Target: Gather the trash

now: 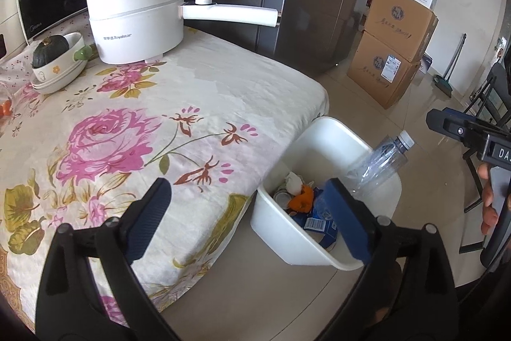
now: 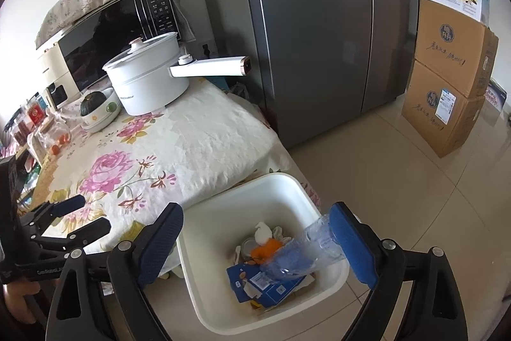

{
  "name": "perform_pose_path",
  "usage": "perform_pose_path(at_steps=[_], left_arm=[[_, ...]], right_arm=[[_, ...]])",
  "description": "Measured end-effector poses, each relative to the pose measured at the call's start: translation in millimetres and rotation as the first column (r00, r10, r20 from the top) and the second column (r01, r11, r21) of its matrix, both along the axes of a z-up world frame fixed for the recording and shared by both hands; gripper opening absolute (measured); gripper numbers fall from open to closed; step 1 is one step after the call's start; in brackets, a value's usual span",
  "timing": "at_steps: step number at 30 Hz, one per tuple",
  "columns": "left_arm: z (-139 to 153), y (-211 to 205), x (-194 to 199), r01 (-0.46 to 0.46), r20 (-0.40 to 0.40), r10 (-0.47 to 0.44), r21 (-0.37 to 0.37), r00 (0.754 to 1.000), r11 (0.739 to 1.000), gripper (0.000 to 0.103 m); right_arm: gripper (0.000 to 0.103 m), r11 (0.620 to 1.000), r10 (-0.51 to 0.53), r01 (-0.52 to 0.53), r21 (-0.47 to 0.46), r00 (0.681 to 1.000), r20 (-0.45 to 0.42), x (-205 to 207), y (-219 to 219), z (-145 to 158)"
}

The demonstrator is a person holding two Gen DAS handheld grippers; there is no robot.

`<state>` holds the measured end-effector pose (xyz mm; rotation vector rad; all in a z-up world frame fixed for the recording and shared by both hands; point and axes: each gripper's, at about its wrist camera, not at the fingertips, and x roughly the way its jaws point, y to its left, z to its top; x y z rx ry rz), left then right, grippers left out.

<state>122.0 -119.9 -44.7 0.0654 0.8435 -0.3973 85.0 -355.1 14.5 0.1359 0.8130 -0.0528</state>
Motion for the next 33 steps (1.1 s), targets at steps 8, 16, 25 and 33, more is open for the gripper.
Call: perform_pose_path(at_steps=[8, 16, 25, 33], left_arm=[[10, 15, -18, -0.050, 0.015, 0.050, 0.051, 0.999, 0.997, 0.102], [34, 29, -50, -0.094, 0.069, 0.091, 0.034, 0.993, 0.995, 0.102], [88, 51, -96, -0.171, 0.192, 0.166, 0.010, 0.967, 0.985, 0.102], [122, 70, -127, -0.236, 0.321, 0.234, -0.033, 0.918, 0.971, 0.102]], right_arm=[[0.103, 0.999, -0.033, 0.033, -0.032, 0.999, -0.008, -14, 12, 6], [0.103, 0.991, -0.105, 0.103, -0.081, 0.994, -0.017, -41, 22, 26], [0.103, 0.977, -0.079, 0.101, -0.187, 0.989, 0.122, -100, 60, 81], [0.103, 0.967, -0.080, 0.150, -0.205, 0.947, 0.311, -133, 89, 126]])
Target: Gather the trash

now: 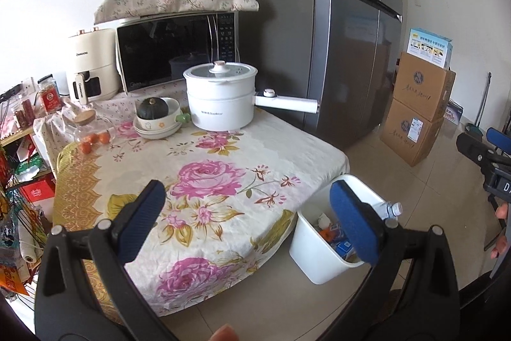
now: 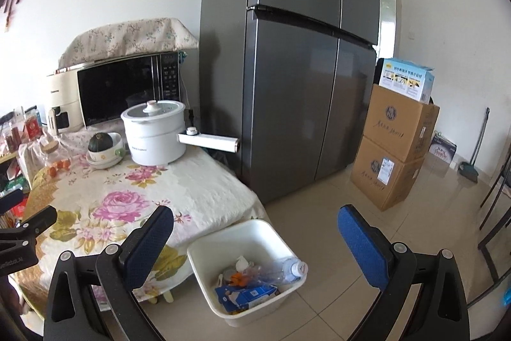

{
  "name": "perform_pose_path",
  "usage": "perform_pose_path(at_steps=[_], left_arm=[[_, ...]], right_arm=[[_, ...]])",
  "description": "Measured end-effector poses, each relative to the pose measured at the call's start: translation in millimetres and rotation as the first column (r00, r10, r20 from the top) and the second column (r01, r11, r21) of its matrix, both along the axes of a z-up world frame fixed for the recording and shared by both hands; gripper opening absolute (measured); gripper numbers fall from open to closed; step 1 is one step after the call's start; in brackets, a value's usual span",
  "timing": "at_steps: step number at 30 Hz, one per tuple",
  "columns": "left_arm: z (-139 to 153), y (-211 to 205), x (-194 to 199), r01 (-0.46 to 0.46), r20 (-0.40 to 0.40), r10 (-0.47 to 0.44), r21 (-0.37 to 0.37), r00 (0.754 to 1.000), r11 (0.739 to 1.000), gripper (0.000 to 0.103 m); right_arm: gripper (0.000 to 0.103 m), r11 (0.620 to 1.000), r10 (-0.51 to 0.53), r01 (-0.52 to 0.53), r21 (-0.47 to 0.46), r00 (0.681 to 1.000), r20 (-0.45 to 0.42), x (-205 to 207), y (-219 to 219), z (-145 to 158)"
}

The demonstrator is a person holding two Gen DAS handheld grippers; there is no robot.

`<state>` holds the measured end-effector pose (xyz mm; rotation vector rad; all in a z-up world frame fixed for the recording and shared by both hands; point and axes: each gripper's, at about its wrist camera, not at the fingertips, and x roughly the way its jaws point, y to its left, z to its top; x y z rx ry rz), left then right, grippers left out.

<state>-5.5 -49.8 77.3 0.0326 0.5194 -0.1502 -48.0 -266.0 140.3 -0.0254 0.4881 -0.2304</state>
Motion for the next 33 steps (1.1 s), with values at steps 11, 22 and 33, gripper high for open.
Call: perform_pose_path(at_steps=[11, 22, 33], left_arm=[[13, 2, -10, -0.008, 0.076, 0.008, 0.003, 0.997, 1.000, 0.102], [14, -1, -15, -0.003, 0.070, 0.003, 0.002, 0.998, 1.000, 0.102], [13, -5, -16, -0.002, 0.065, 0.002, 0.003, 0.998, 1.000, 0.102]], right_arm=[[0.103, 0.999, 0.023, -0.022, -0.023, 1.000, 0.016, 5, 19, -1], [0.103, 0.999, 0.032, -0.032, -0.014, 0.999, -0.001, 5, 22, -7], [0.103, 1.000, 0.030, -0.030, -0.006, 1.000, -0.002, 3, 20, -7]])
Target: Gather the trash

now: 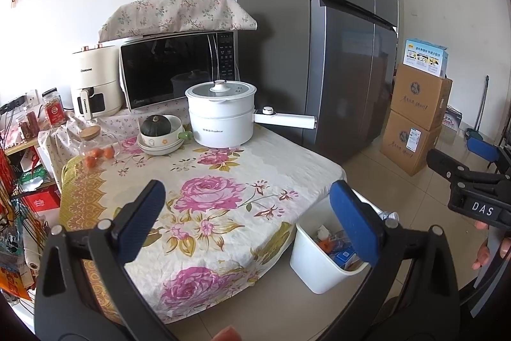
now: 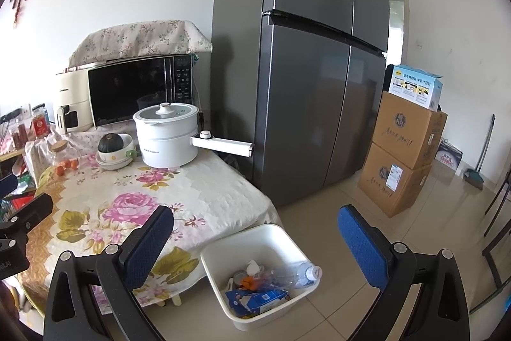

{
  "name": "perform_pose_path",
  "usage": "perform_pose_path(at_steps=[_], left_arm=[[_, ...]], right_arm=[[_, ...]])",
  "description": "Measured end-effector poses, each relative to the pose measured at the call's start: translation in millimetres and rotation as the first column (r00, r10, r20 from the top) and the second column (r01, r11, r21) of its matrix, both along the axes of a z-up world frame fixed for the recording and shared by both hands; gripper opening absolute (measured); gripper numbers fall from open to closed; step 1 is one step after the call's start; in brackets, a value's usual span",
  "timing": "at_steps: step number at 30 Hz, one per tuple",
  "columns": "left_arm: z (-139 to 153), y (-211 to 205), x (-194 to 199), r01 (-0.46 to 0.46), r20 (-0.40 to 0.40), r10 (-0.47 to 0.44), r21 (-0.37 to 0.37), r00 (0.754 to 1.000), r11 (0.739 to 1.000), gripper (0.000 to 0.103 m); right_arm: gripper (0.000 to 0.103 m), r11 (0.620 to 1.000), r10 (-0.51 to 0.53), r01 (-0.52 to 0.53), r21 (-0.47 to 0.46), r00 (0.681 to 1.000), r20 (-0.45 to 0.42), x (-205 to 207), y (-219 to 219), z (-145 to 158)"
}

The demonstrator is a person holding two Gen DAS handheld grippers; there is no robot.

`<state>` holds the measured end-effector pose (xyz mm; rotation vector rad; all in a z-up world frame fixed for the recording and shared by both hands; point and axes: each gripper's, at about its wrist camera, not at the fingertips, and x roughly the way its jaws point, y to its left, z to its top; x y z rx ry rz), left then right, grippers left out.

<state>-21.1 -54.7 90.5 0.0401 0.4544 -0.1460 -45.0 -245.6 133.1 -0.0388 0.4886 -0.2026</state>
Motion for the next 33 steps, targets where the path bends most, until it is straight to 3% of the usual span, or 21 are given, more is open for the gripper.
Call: perform_pose_path(at_steps=[33], left_arm=[[2.3, -1.0, -1.3, 0.020, -0.015, -0.020, -0.009, 1.000, 1.000, 0.102]], right_arm=[[0.103, 1.000, 0.004, -0.004, 0.000, 1.000, -0.017, 1.6, 5.1, -6.6]])
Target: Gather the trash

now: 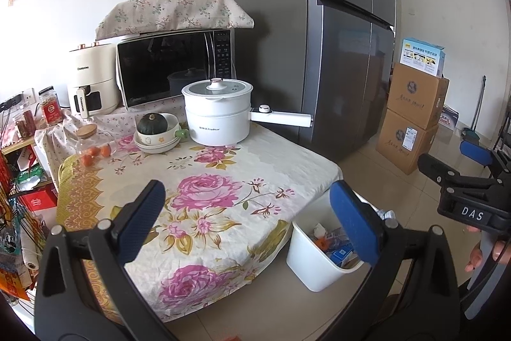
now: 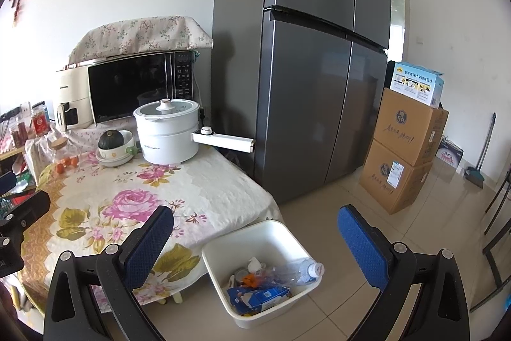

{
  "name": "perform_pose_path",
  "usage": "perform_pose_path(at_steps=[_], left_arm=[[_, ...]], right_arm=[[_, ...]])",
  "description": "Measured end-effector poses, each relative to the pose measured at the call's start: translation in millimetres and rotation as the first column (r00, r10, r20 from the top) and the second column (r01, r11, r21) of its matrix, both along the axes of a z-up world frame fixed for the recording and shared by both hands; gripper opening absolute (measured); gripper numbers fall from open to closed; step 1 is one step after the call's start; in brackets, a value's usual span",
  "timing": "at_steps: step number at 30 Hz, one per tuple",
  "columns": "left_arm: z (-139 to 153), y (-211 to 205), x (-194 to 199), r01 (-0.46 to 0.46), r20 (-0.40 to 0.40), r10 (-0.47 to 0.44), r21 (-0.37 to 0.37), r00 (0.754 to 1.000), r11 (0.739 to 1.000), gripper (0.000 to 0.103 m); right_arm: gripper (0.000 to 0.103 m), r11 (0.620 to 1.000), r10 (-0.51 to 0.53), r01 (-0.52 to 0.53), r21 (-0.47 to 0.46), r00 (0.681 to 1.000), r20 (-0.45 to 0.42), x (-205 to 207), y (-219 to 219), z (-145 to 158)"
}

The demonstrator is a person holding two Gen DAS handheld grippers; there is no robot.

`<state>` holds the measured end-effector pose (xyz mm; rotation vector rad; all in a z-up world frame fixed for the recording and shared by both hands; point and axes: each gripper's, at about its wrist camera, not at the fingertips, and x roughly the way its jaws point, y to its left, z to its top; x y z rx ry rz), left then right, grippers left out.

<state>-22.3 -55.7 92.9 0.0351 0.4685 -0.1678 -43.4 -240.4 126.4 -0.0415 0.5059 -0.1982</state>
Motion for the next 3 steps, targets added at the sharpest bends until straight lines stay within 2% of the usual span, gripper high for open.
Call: perform_pose_path(at_steps=[3], left_arm=[[-0.7, 1.8, 1.7, 0.007, -0.012, -0.007, -0.001, 1.000, 1.000, 0.102]], right_arm=[[0.103, 1.000, 0.012, -0.012, 0.006, 1.000, -0.009, 1.8, 1.0, -2.6]])
